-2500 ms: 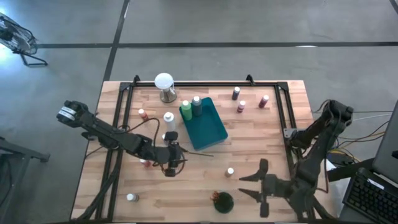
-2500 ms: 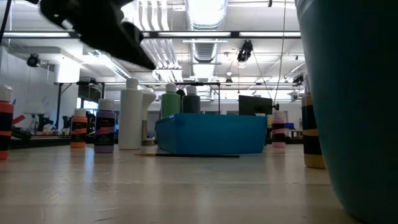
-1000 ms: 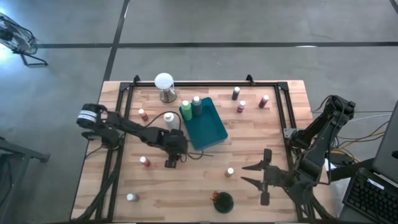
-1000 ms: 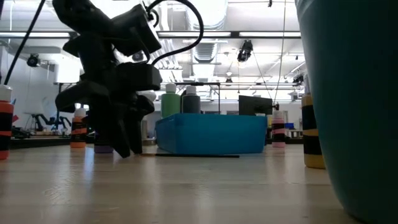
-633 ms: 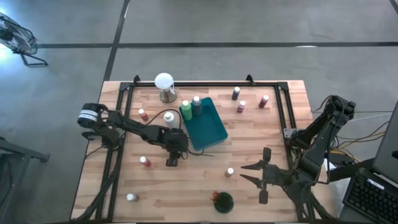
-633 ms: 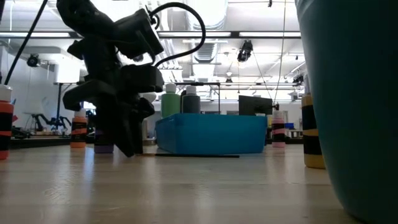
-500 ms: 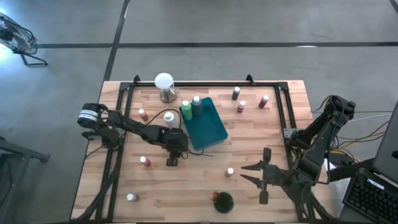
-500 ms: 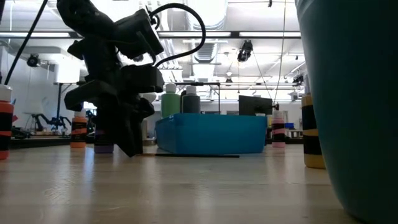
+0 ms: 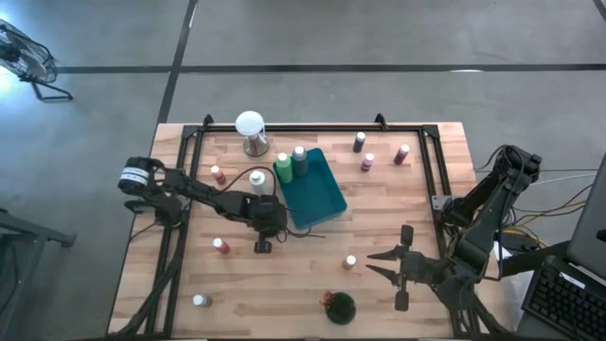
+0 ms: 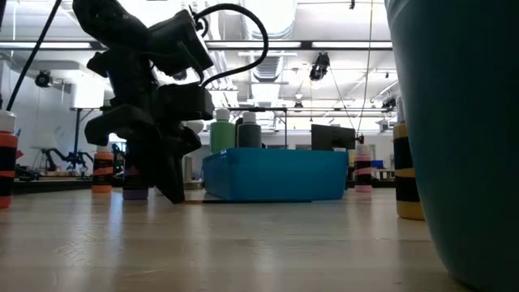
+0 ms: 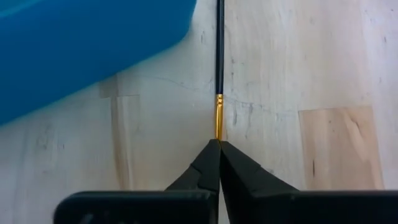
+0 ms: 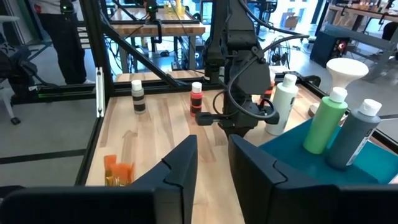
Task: Pick & Place Paint Supplies
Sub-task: Put the gold paint brush into the green cup
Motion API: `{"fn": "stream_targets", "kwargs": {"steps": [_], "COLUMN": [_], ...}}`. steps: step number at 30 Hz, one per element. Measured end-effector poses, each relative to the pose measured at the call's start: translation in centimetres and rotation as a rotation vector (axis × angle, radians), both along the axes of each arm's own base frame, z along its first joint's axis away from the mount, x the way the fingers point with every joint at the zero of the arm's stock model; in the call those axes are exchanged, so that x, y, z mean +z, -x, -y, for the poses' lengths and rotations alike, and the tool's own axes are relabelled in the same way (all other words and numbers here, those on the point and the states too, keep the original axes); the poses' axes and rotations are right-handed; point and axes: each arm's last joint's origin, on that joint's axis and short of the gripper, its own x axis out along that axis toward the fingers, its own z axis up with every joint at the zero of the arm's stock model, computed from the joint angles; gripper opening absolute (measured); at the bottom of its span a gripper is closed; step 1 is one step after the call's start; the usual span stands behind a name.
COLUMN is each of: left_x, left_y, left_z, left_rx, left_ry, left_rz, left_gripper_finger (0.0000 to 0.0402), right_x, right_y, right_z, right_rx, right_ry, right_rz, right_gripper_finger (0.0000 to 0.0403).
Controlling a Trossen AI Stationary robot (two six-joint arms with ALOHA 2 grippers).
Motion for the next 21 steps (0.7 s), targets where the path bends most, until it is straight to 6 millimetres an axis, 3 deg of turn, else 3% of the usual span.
{"fn": "stream_targets", "kwargs": {"steps": [9,21], "left_x": [0.7,4.9], "left_y": [0.6,-0.8], "left_z": [1.6,3.9], "left_rx": [-0.082,-0.190], "left_ry": [-0.072,-0.305], "left_rz": [-0.032,0.032], "left_gripper_finger": [0.0003,0.0001], "right_x": [0.1,0.3], "right_y": [0.1,0.2], "right_z": [0.1,0.4], "right_rx": [0.008,0.001], "right_ry": [0.029,0.017], "right_rz": [-0.004,-0.002], "right_gripper_finger": [0.0096,0.0126]}}
